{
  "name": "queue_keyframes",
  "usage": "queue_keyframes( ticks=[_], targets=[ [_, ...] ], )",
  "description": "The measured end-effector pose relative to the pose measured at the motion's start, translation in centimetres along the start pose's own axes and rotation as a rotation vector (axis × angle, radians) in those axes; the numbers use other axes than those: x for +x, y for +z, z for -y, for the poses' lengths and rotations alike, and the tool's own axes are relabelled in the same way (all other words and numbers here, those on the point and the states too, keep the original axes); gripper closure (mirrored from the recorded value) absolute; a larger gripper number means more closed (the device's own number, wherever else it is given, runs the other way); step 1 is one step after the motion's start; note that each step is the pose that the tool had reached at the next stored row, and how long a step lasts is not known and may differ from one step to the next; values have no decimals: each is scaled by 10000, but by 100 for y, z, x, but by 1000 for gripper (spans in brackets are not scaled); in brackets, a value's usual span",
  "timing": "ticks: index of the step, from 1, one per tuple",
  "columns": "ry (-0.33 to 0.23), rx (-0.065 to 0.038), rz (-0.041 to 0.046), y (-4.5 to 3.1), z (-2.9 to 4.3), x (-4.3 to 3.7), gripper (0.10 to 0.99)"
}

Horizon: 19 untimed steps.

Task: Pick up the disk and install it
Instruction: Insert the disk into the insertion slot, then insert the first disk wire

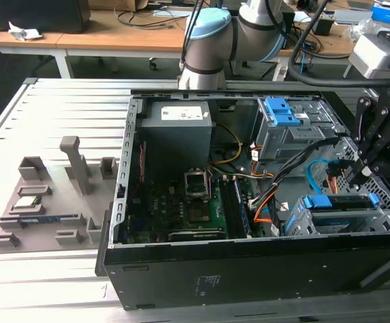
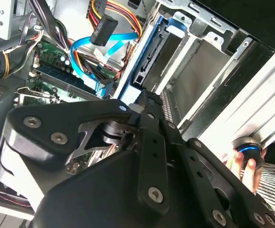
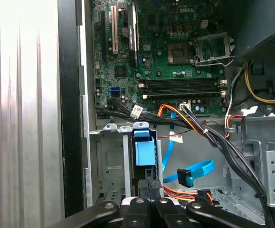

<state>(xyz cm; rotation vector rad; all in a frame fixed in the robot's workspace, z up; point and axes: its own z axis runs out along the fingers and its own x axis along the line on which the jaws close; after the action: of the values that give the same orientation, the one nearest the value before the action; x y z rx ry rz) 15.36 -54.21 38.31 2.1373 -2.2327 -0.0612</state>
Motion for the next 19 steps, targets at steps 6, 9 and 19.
queue_keyframes(
  ticks=[6,9,19],
  targets=[
    [0,0,0,3,0,0,980],
    [-4,-1,-2,1,44,-55,980],
    [-14,-9,-73,144,229,-601,980]
  ],
)
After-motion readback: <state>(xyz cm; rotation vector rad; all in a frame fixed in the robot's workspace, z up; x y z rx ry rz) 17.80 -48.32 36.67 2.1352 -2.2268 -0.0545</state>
